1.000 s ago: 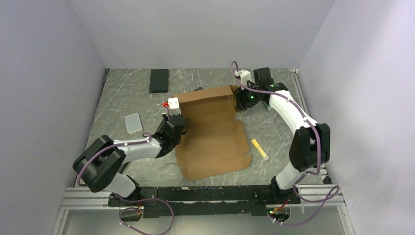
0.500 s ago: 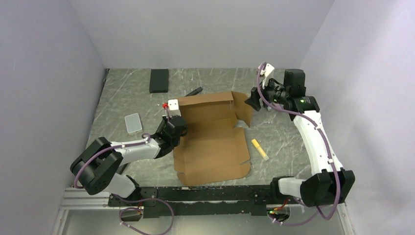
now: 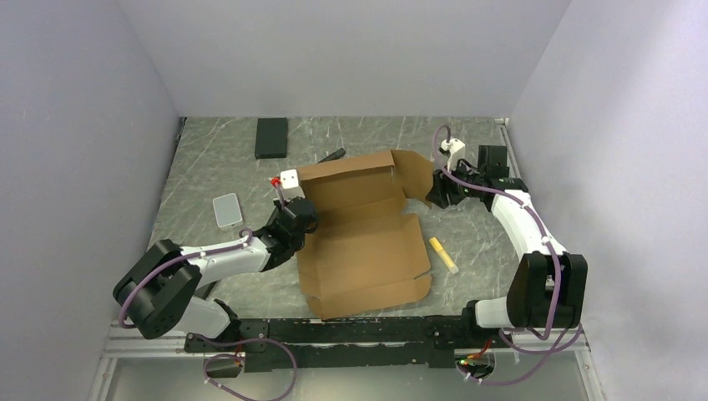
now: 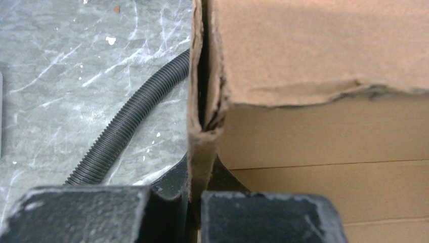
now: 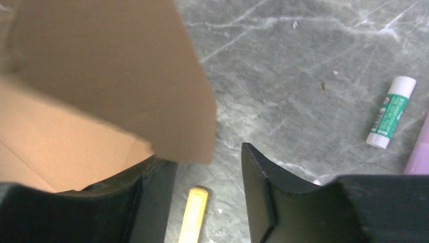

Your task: Fold the paper box

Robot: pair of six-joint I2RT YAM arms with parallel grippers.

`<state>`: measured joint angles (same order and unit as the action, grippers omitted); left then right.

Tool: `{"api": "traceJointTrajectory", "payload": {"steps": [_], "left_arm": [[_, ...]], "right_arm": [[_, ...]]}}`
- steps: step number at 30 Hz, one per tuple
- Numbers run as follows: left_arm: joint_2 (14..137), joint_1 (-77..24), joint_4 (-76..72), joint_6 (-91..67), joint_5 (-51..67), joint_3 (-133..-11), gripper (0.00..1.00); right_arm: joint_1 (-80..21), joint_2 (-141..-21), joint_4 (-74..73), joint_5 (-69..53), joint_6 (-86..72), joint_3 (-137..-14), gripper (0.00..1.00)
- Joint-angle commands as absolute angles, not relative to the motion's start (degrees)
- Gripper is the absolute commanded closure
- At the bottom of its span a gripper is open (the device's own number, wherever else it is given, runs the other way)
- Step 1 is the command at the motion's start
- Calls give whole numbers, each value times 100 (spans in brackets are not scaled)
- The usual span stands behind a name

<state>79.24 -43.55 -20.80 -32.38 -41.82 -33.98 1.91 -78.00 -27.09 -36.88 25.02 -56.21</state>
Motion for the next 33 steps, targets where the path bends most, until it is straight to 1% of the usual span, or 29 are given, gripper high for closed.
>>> {"api": "traceJointTrajectory", "payload": {"steps": [1, 2, 3, 4, 11, 17, 22, 27, 33], "left_arm": [[7752, -4359, -2000, -3762, -4148, -3518, 100], [7752, -4359, -1950, -3790, -4142, -3540, 100], [7763, -4366, -1921, -3780, -4153, -3564, 100], [7787, -4368, -1902, -3757, -4169, -3586, 100], [7922, -4376, -1908, -3613, -4290, -3708, 100], [8101, -4391, -1937, -3471, -4339, -3861, 100], [8247, -4440, -1986, -3326, -4336, -3964, 100], [8320, -4496, -2013, -3078, -4406, -4087, 100], [8430, -4558, -1983, -2934, -4544, -4228, 100]], "right_arm": [[55, -7792, -1920, -3980, 2203, -5745, 62], [30, -7835, -1966, -3975, 2131, -5818, 76], [-52, -7880, -2029, -3927, 2041, -5910, 95], [-170, -7916, -2072, -3845, 1884, -6015, 100], [-486, -8191, -2196, -3889, 394, -6489, 100], [-513, -8608, -2519, -3710, -540, -6964, 100], [-530, -8944, -2453, -4070, -1248, -7050, 100], [-636, -9309, -2820, -4563, -1566, -7469, 100], [-763, -9557, -2851, -4900, -2068, -7682, 100]]}}
